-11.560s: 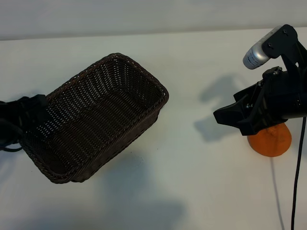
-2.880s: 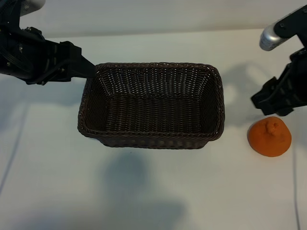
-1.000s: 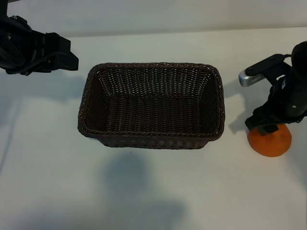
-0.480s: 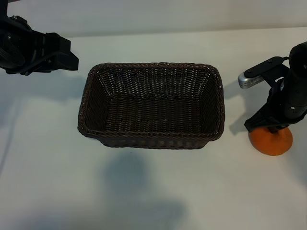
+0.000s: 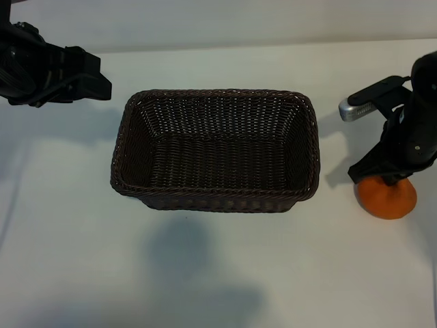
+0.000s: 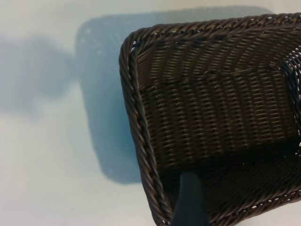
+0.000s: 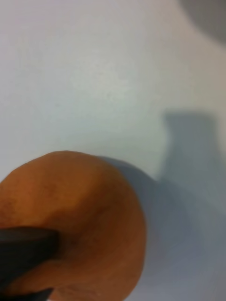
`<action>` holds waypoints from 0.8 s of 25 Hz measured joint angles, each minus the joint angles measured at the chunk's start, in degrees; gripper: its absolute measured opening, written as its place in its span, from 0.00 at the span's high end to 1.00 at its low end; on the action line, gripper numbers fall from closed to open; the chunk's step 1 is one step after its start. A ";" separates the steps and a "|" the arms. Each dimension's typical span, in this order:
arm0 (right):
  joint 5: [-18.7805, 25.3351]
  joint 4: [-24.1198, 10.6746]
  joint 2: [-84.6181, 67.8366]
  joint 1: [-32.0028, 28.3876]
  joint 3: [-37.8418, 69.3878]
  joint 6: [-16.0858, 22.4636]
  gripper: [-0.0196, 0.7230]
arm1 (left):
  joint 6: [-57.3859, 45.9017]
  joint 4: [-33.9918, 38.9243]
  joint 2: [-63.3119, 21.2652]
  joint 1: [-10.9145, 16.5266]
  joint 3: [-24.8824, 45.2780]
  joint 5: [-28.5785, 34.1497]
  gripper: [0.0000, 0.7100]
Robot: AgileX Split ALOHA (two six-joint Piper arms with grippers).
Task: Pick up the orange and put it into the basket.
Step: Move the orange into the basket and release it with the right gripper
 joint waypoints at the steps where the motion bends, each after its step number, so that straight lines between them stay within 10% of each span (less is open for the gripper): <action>1: 0.65 -0.05 0.00 0.00 -0.52 0.00 0.85 | 0.00 0.00 0.00 0.00 0.00 0.00 0.17; 20: 5.47 0.13 -13.56 0.00 -8.49 0.06 0.85 | 0.06 0.00 0.00 0.00 0.00 -0.17 0.17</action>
